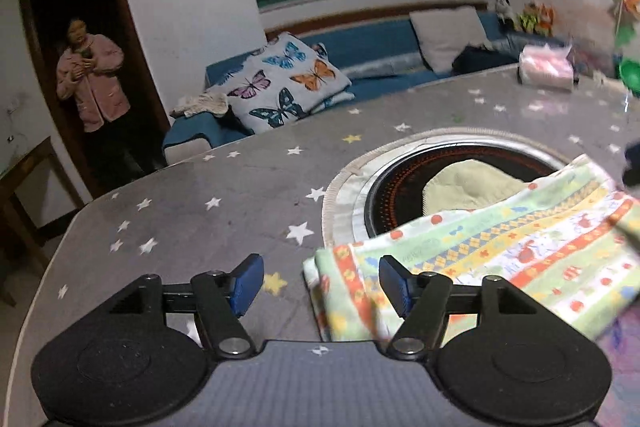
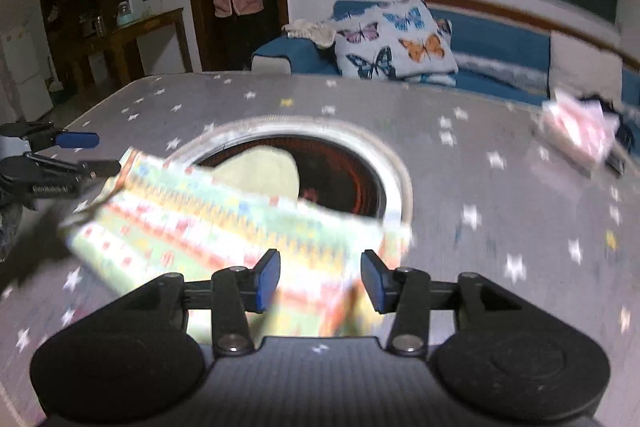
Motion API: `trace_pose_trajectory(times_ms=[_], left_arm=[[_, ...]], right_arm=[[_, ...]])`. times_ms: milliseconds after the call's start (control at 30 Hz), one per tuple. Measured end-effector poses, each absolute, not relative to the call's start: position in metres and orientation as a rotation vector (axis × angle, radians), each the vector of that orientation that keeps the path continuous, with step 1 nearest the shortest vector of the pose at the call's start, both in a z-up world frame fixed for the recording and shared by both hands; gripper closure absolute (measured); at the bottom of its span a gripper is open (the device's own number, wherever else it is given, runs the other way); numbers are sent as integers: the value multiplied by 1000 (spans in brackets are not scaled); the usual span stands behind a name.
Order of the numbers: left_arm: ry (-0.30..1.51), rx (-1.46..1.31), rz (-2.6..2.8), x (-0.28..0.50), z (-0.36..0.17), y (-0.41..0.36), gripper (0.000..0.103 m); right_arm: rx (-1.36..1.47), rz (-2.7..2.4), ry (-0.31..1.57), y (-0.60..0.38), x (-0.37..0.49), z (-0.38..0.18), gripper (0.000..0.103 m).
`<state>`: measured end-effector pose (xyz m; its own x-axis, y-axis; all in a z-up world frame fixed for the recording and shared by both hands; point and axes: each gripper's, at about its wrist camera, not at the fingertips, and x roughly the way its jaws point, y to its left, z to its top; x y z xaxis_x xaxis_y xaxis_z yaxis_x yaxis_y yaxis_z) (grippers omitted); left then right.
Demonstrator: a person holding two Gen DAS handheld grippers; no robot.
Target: Fold clothes
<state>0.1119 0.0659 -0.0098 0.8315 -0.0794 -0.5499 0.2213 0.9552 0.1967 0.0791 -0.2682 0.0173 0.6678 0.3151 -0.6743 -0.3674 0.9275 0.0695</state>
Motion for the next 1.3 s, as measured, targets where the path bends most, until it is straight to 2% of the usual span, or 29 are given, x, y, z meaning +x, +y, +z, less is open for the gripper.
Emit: trace_pose_trajectory(times_ms=[267,367,433,533,600,800,867,933,1200,1300], left_arm=[[590,197,-229,56,-16,74,36],[601,186,-251,47,-21,74,40],[610,179,-262,44,-24,74,45],[622,168,-280,40,-27,73,51],[625,160,-294,38,-29,75,51],[646,139,-332,34,-34,78,69],[644,135,-335,34,-34,79,82],[642,124,-335,33,-33,80,90],[659,121,-363,7,-25,86,91],[668,130,-352,6,-26,85,87]], right_arm=[[-19,422,777,-279,31,2,59],[-12,427,780,-279,26,-2,60],[-9,429,779,-278,25,-4,65],[-3,432,788,-278,28,-7,77],[-7,439,795,-276,28,-10,83],[-12,426,790,-275,27,-8,94],[-14,422,790,-275,26,-7,96],[-19,416,788,-275,26,-5,99],[-50,358,788,-290,12,6,102],[-65,340,787,-290,11,-1,102]])
